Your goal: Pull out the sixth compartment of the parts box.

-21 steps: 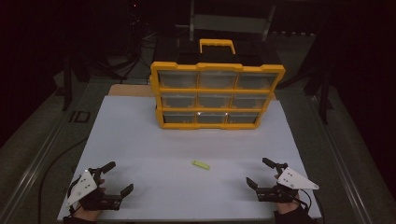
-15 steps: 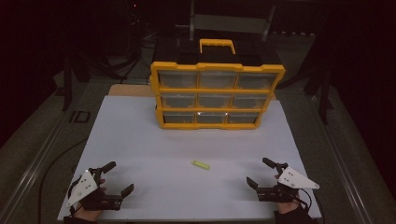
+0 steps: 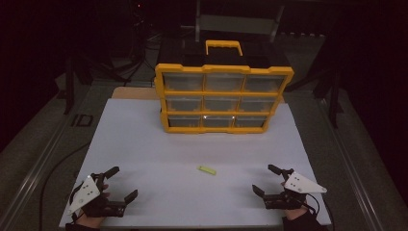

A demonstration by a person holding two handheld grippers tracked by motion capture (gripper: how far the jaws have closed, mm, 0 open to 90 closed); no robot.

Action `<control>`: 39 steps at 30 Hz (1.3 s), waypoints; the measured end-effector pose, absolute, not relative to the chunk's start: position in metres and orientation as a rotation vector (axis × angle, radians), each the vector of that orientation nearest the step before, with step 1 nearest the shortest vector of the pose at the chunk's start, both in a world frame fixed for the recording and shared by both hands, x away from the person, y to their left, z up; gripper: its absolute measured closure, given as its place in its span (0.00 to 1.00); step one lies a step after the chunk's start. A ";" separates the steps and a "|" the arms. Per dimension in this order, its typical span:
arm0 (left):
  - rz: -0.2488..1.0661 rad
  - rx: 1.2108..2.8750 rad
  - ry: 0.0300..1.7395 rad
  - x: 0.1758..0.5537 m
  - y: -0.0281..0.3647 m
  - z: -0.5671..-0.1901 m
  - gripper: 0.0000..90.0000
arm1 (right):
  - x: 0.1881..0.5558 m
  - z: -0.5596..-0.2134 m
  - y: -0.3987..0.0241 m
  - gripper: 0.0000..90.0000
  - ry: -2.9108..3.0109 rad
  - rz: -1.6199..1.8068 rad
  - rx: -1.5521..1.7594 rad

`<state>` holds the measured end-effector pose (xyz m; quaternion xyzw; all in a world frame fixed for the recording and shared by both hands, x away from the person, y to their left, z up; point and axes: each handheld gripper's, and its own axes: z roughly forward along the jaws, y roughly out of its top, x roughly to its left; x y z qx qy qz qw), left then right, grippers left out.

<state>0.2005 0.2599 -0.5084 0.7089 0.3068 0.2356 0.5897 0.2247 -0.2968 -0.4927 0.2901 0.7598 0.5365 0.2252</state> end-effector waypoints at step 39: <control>0.556 1.641 0.711 0.200 0.260 -0.508 0.00 | 0.222 -0.399 -0.279 0.08 2.051 1.337 0.536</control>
